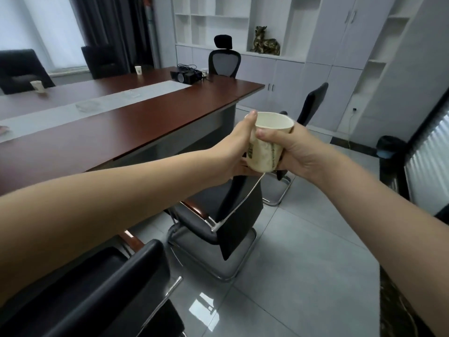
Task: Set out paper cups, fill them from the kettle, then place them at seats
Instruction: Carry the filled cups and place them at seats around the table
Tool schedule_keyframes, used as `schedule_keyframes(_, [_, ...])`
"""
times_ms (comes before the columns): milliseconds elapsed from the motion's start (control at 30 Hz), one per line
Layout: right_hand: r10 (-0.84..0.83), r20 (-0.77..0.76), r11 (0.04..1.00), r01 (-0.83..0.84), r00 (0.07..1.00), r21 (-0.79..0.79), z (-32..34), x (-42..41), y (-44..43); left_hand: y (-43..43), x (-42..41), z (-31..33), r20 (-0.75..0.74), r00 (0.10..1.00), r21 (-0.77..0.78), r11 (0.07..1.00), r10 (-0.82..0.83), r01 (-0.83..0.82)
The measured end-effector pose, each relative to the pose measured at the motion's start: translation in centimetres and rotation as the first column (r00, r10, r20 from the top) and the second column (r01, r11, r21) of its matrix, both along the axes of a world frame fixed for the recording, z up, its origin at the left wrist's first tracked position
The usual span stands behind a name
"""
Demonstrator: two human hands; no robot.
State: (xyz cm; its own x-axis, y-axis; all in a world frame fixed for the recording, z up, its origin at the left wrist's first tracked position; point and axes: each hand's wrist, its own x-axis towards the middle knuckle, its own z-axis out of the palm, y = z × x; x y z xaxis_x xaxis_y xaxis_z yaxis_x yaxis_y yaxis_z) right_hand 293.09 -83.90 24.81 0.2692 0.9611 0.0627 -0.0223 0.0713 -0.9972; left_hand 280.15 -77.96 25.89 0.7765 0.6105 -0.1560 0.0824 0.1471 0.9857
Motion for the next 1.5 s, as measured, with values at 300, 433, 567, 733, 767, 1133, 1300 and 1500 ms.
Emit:
schedule_keyframes(300, [0.16, 0.028, 0.987, -0.161, 0.987, 0.007, 1.6, 9.4, 8.9, 7.8, 9.3, 1.8, -0.022, 0.994, 0.064, 0.992, 0.111, -0.109])
schedule_keyframes(433, [0.273, 0.039, 0.961, -0.274, 0.961, 0.034, 2.1, 11.9, 13.9, 12.5, 11.1, 2.1, -0.048, 0.988, 0.072, 0.987, 0.146, -0.142])
schedule_keyframes(567, [0.377, 0.095, 0.924, -0.381, 0.921, 0.025, 2.7, 13.8, 20.4, 17.4, 12.2, 2.3, -0.032, 0.967, 0.048, 0.967, 0.253, -0.252])
schedule_keyframes(733, [0.482, 0.134, 0.873, -0.487, 0.866, 0.002, 3.6, 14.4, 28.7, 23.7, 12.3, 3.1, -0.026, 0.919, 0.064, 0.918, 0.394, -0.392])
schedule_keyframes(767, [0.503, 0.137, 0.862, -0.507, 0.854, -0.008, 3.6, 14.3, 30.1, 24.9, 12.2, 3.0, -0.026, 0.91, 0.055, 0.909, 0.414, -0.413])
schedule_keyframes(1133, [0.581, 0.107, 0.814, -0.574, 0.807, -0.095, 0.5, 10.9, 45.7, 39.1, 9.4, -0.9, -0.012, 0.854, -0.005, 0.854, 0.52, -0.52])
schedule_keyframes(1300, [0.597, 0.077, 0.801, -0.589, 0.798, -0.109, -1.4, 9.2, 54.9, 48.6, 7.4, -3.0, 0.002, 0.846, 0.042, 0.845, 0.533, -0.533])
schedule_keyframes(1500, [0.531, 0.014, 0.842, -0.525, 0.847, -0.122, -3.7, 6.2, 65.6, 60.2, 4.5, -5.1, -0.012, 0.845, 0.016, 0.845, 0.535, -0.535])
